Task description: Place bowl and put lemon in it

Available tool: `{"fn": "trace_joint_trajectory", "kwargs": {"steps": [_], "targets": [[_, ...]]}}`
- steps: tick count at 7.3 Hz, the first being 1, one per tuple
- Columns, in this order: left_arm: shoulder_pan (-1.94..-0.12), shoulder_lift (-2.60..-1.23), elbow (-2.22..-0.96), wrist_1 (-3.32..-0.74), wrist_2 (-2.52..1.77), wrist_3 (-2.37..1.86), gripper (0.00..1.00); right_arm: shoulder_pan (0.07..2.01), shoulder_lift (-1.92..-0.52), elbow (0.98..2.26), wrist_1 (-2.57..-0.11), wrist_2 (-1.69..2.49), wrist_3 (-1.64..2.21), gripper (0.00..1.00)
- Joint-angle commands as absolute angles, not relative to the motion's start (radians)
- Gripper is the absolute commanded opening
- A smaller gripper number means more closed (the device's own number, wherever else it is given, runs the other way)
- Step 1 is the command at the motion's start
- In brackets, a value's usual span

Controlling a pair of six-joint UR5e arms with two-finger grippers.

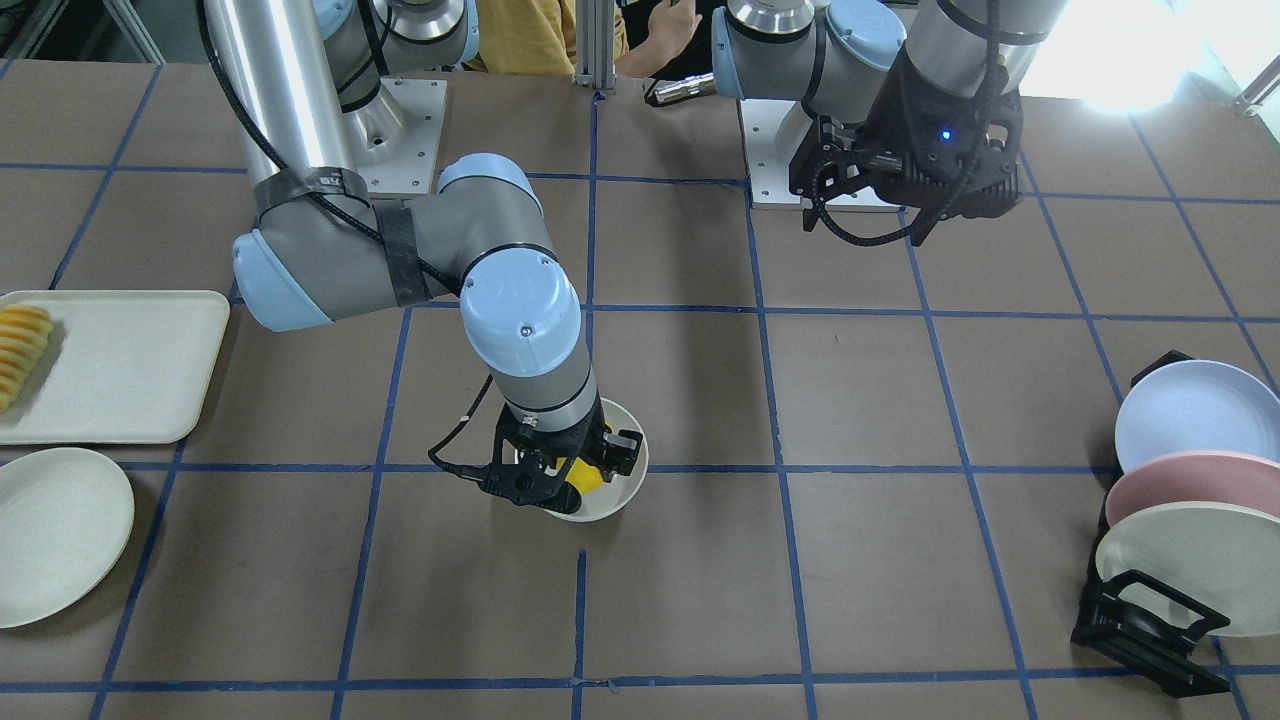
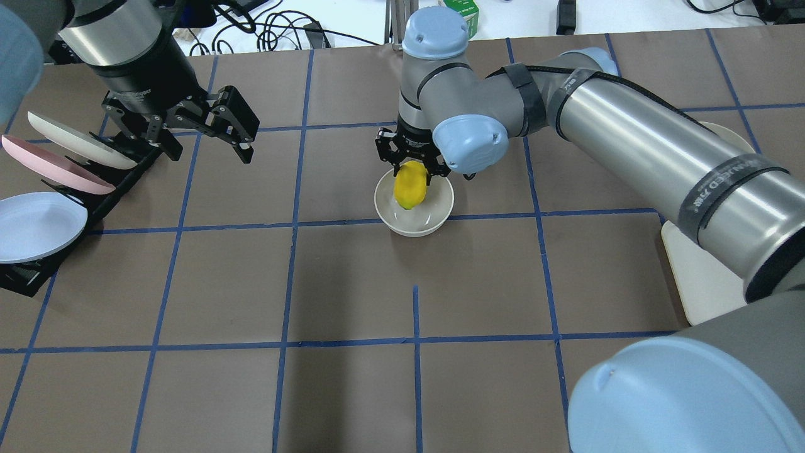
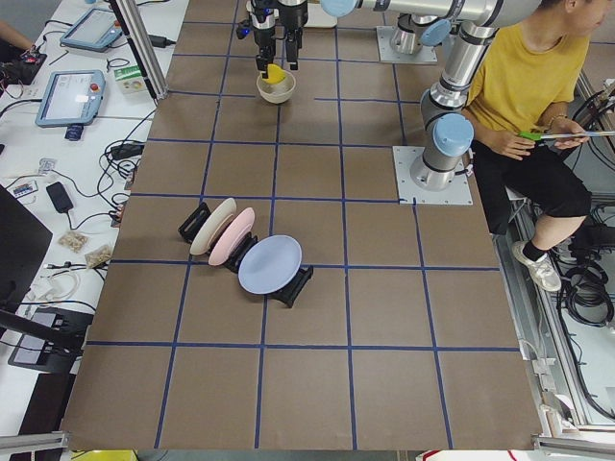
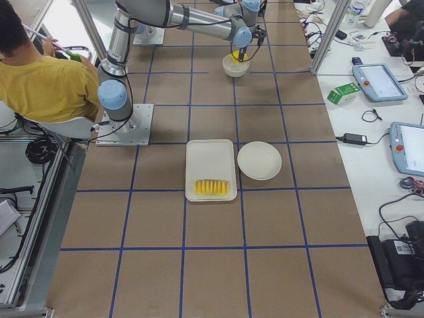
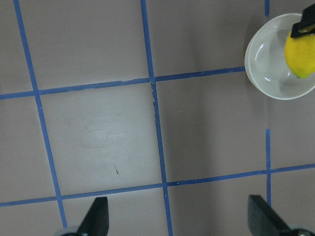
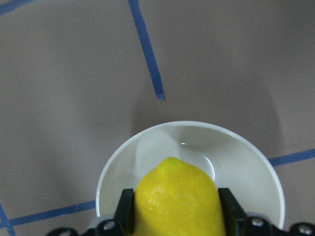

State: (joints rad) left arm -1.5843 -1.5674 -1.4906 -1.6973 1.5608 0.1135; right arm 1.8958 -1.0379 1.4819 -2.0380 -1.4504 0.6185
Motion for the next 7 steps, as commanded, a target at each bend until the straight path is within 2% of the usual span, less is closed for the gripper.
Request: {"fn": "trace_joint_trajectory", "kwargs": {"steps": [1,3,4,6,7], "targets": [[-1.582,-1.555,-1.485,-1.715,1.602,0.118,1.0,1.904,-1.006,1.496,-2.037,-1.46,0.634,0.0],[-1.553,-1.545,-1.468,-1.706,1.526,0.103,1.0,1.905,-1.003,1.512,-2.042,-1.462,0.63,0.0],[-1.548,-1.536,-1.473,-1.706,1.535,0.104,1.0,1.905,-1.002,1.513,-2.045,-1.46,0.627,0.07],[-1.54,-1.529,-1.468,-1.683,1.543,0.104,1.0,1.904,-0.996,1.513,-2.04,-1.463,0.618,0.48],[-1.543,-1.531,-1.467,-1.683,1.545,0.104,1.0,1.905,-0.997,1.513,-2.04,-1.465,0.618,0.73]]}}
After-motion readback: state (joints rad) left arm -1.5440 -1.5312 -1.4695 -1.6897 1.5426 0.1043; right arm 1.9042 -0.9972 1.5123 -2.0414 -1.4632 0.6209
